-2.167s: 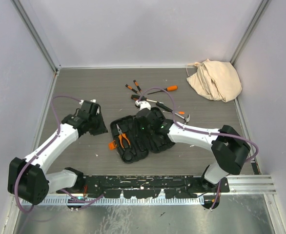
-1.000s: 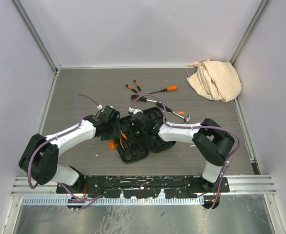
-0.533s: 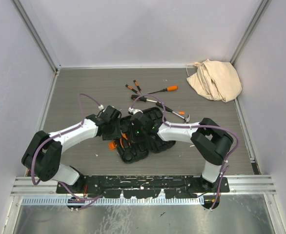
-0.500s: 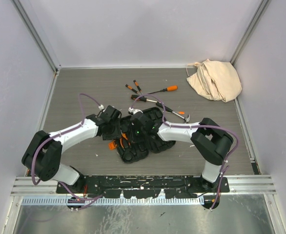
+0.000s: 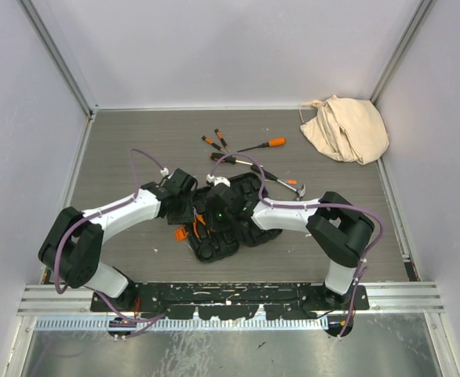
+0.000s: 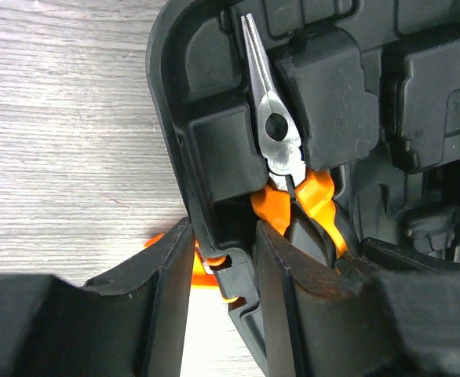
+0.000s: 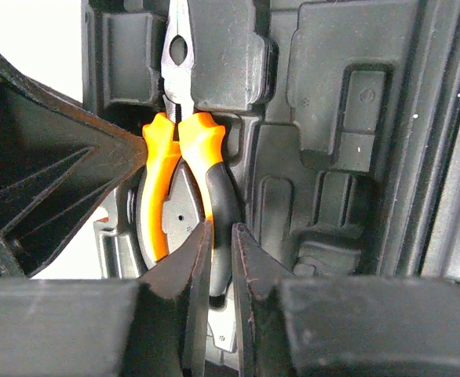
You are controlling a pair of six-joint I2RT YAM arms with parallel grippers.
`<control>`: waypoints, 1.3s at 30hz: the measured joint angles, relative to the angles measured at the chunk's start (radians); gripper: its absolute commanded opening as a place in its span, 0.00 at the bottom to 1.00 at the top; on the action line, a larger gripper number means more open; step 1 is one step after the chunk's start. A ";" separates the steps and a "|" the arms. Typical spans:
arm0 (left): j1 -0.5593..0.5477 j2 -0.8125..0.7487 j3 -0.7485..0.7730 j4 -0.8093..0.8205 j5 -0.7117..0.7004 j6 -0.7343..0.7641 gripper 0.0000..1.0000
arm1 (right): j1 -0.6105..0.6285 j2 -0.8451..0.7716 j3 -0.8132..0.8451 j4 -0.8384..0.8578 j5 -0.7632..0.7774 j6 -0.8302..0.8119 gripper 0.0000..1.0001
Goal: Sort the tools into containers
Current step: Adjust the pliers in the storage box.
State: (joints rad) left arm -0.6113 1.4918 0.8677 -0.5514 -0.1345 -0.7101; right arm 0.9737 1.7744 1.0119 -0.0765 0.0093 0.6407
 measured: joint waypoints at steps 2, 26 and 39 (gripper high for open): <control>0.000 0.005 0.003 -0.003 -0.002 0.001 0.36 | 0.008 0.002 -0.002 0.001 0.019 0.006 0.02; -0.015 0.066 0.082 -0.043 -0.036 0.073 0.36 | 0.064 -0.064 -0.053 0.023 0.083 0.017 0.41; -0.011 0.076 0.127 -0.051 -0.045 0.117 0.48 | 0.016 -0.381 -0.168 -0.019 0.215 0.004 0.45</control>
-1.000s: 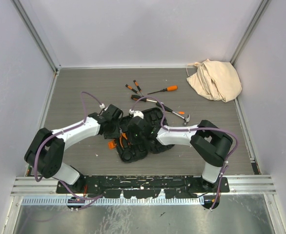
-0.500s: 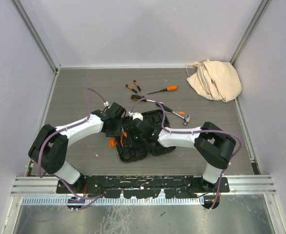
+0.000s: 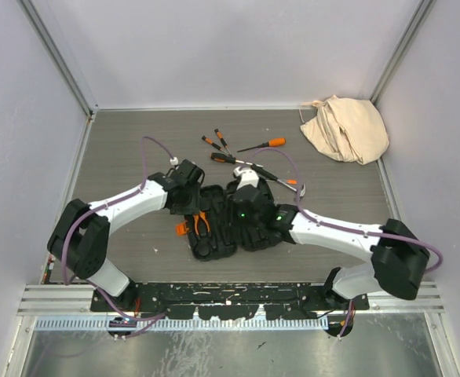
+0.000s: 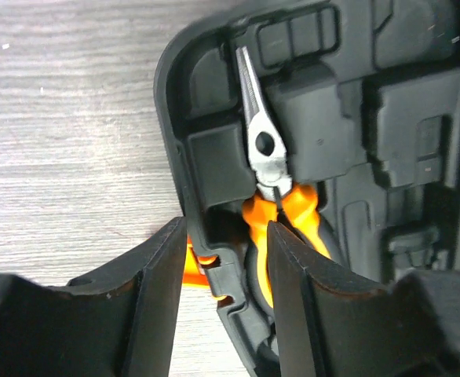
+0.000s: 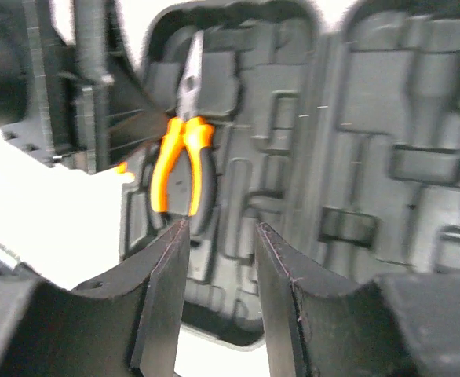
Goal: Sort the tools into containers
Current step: Adjust the pliers in the storage box.
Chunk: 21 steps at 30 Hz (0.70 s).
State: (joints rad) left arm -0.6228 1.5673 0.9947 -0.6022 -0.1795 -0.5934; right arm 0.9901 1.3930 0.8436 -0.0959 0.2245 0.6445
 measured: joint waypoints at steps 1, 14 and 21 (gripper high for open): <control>0.005 0.000 0.010 -0.001 0.003 0.003 0.50 | -0.016 -0.027 -0.016 -0.008 0.012 -0.001 0.45; 0.108 -0.128 0.056 -0.023 0.027 0.027 0.59 | -0.377 -0.216 -0.090 -0.198 0.069 -0.106 0.44; 0.193 -0.204 0.053 -0.053 0.029 0.045 0.61 | -0.509 -0.111 -0.090 -0.201 -0.079 -0.169 0.47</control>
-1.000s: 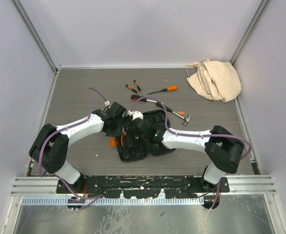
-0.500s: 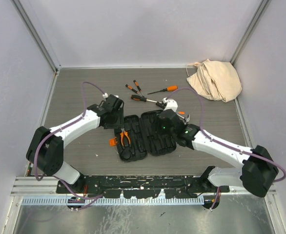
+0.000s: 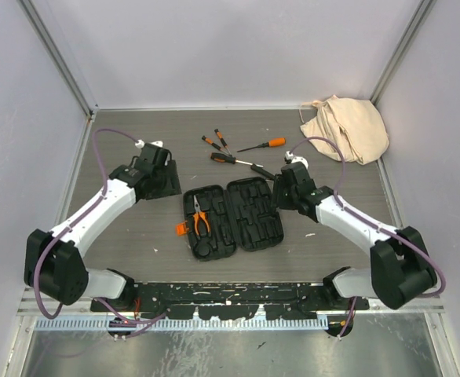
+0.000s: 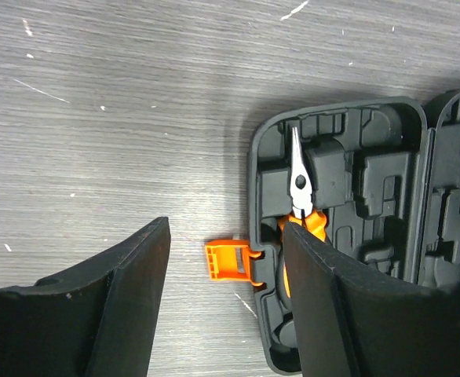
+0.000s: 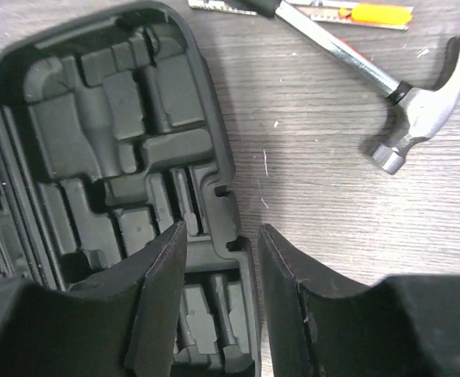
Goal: Sort the tools into containers
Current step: Adjust the pliers in the storage box.
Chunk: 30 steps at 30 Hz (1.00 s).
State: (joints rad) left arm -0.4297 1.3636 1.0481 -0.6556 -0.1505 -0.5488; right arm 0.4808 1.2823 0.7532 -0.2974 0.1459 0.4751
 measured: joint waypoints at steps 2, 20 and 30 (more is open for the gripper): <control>0.015 -0.023 -0.001 -0.006 0.001 0.008 0.61 | -0.029 0.040 0.000 0.006 -0.049 -0.010 0.46; 0.042 -0.039 -0.063 0.006 0.047 0.011 0.61 | -0.057 0.125 -0.076 0.103 -0.243 0.015 0.46; 0.042 -0.010 -0.063 0.012 0.062 0.011 0.61 | -0.050 0.056 -0.122 0.140 -0.365 0.035 0.48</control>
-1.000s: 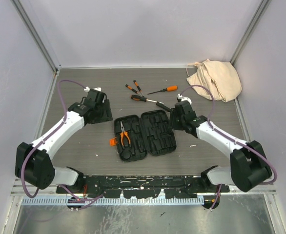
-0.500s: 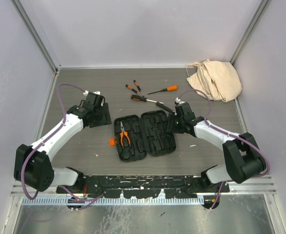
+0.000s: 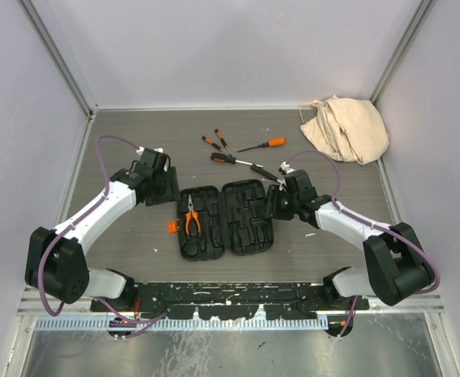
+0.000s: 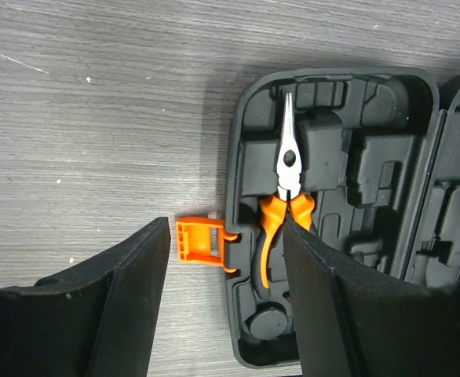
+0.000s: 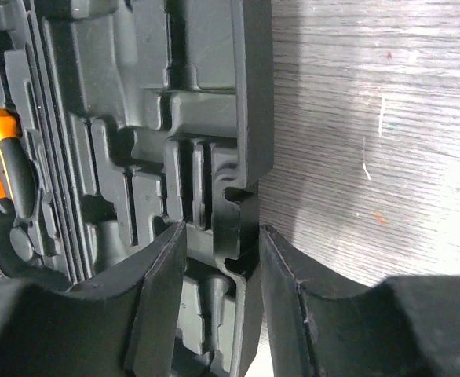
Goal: Sort the tools into containers
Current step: Adjust the pliers in the storage box, then pick up the hammer at the center of the board.
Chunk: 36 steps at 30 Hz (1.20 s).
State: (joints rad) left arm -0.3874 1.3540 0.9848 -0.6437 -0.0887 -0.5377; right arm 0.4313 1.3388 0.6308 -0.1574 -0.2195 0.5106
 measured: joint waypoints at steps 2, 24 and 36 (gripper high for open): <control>0.000 0.001 0.000 0.000 0.004 0.000 0.61 | 0.003 -0.003 0.000 0.012 -0.011 0.000 0.48; 0.069 -0.160 0.020 -0.024 -0.034 0.015 0.98 | 0.010 -0.288 0.014 -0.114 0.415 0.053 1.00; 0.085 -0.221 0.023 -0.060 -0.083 0.058 0.98 | 0.007 -0.187 0.126 -0.147 0.452 -0.039 1.00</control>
State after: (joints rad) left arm -0.3027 1.1328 1.0077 -0.7040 -0.1719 -0.4793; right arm 0.4381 1.1515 0.7563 -0.3046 0.2325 0.4721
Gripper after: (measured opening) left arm 0.980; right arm 0.998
